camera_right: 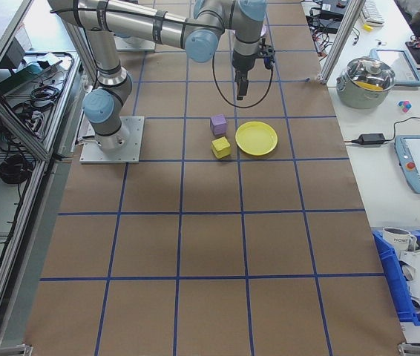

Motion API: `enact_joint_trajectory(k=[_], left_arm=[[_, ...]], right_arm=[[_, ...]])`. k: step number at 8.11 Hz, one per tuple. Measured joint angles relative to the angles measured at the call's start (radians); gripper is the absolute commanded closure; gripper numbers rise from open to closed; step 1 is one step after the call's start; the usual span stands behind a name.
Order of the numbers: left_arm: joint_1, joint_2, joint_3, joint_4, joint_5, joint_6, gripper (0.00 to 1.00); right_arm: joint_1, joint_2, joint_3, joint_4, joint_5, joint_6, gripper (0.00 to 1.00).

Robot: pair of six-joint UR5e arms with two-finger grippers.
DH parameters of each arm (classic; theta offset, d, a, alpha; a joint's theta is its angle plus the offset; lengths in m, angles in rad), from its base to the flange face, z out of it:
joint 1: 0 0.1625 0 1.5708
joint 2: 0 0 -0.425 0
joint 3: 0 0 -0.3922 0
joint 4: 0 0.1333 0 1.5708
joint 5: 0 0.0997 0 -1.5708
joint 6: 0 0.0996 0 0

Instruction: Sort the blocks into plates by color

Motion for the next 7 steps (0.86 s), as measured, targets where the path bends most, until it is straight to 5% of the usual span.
enact_joint_trajectory(k=[4,7], left_arm=[[0.000,0.000,-0.004,0.000,0.000,-0.001,0.04],[0.001,-0.001,-0.006,0.000,-0.004,0.000,0.00]], right_arm=[[-0.072,0.158,0.025,-0.085,-0.049,-0.313,0.00],[-0.073,0.192,0.170,-0.144,-0.071,-0.422,0.00]])
